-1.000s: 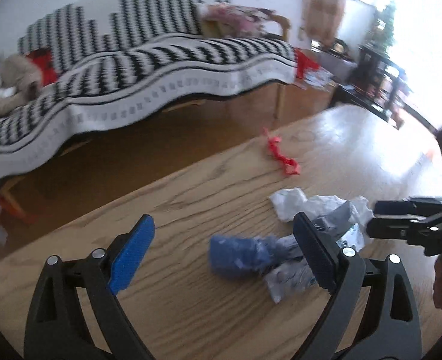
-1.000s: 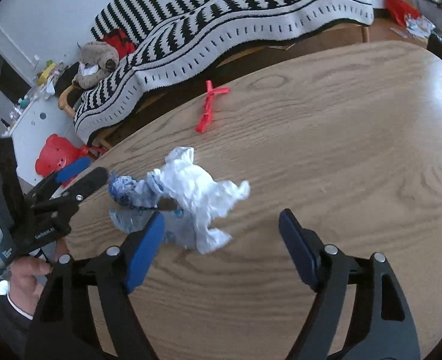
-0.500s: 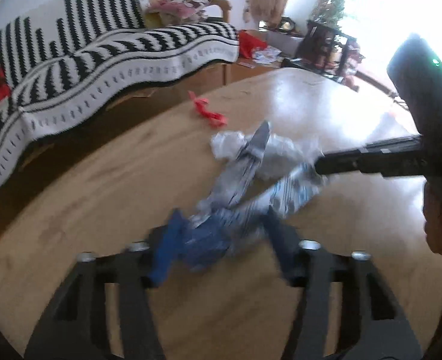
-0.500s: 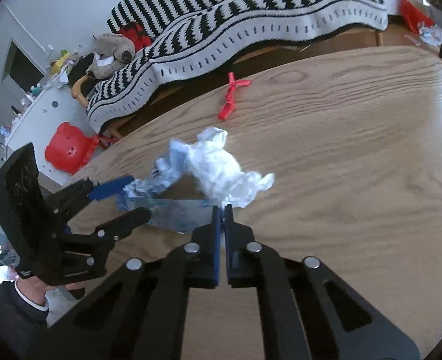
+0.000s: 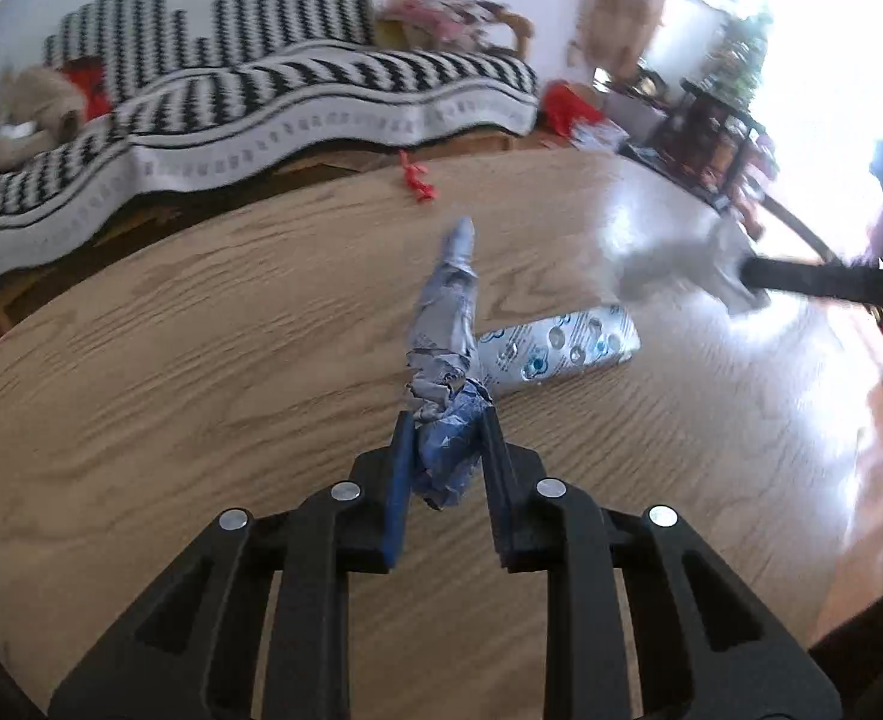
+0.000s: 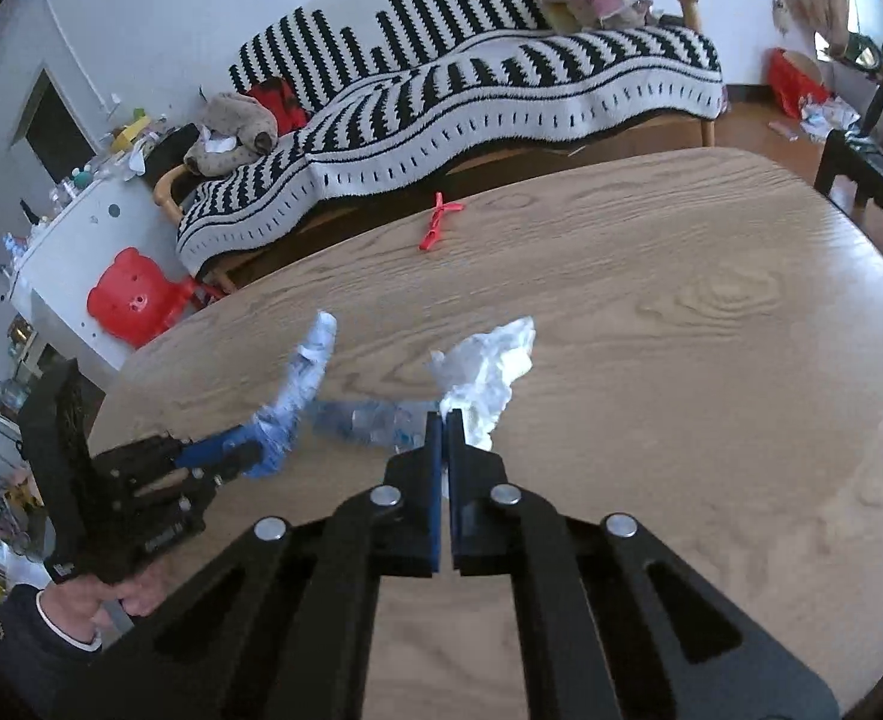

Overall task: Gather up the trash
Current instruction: 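Carry both items over the black bin and open both tools to drop them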

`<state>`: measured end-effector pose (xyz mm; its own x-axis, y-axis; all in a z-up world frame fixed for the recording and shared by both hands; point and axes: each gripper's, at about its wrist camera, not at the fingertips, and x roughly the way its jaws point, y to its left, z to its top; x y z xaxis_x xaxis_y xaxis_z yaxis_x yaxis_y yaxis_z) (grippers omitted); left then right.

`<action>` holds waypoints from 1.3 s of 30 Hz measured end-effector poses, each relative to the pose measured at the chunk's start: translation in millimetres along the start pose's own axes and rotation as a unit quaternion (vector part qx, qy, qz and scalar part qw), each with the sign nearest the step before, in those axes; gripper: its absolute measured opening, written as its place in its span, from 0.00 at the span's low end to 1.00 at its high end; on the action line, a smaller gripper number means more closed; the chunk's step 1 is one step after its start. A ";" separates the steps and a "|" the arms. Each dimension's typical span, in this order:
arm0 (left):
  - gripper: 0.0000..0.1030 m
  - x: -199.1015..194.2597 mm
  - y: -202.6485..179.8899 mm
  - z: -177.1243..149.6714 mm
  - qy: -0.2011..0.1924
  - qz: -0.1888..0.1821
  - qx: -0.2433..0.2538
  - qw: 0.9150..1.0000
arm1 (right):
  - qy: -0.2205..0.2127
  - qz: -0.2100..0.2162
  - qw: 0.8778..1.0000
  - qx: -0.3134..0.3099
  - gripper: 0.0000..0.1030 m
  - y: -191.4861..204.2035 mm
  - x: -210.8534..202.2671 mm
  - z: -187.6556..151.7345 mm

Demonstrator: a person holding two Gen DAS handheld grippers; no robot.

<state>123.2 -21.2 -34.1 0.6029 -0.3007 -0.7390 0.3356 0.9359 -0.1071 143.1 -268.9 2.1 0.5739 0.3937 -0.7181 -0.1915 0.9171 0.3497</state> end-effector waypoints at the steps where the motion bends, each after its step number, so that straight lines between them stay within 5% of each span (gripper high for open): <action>1: 0.20 -8.4 -1.3 1.0 -0.002 0.011 -0.014 1.000 | -0.003 -0.004 1.000 0.000 0.03 -0.9 -8.5 -4.0; 8: 0.20 -30.8 -39.6 0.9 0.006 0.040 -0.061 0.997 | -0.028 -0.028 0.999 -0.008 0.03 -10.4 -71.4 -31.7; 12: 0.20 -33.7 -94.2 2.5 0.005 0.039 -0.033 0.999 | -0.042 -0.043 0.998 0.001 0.03 -28.2 -106.7 -43.5; 26: 0.20 -15.7 -271.7 -8.2 0.016 -0.086 0.054 0.995 | -0.085 -0.148 0.981 0.094 0.03 -159.3 -227.8 -113.4; 32: 0.20 -3.1 -358.7 -28.5 0.036 -0.151 0.092 0.984 | -0.094 -0.190 0.965 0.155 0.03 -221.7 -272.5 -156.9; 39: 0.20 33.1 -450.8 -79.6 0.085 -0.203 0.183 0.958 | -0.085 -0.223 0.945 0.224 0.03 -286.2 -298.6 -210.5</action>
<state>-65.8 -438.4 -63.2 0.2530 -0.5622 -0.7873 0.7676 0.6120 -0.1903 -141.0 -635.6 -10.3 0.6447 -0.0765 -0.7606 0.4339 0.8558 0.2817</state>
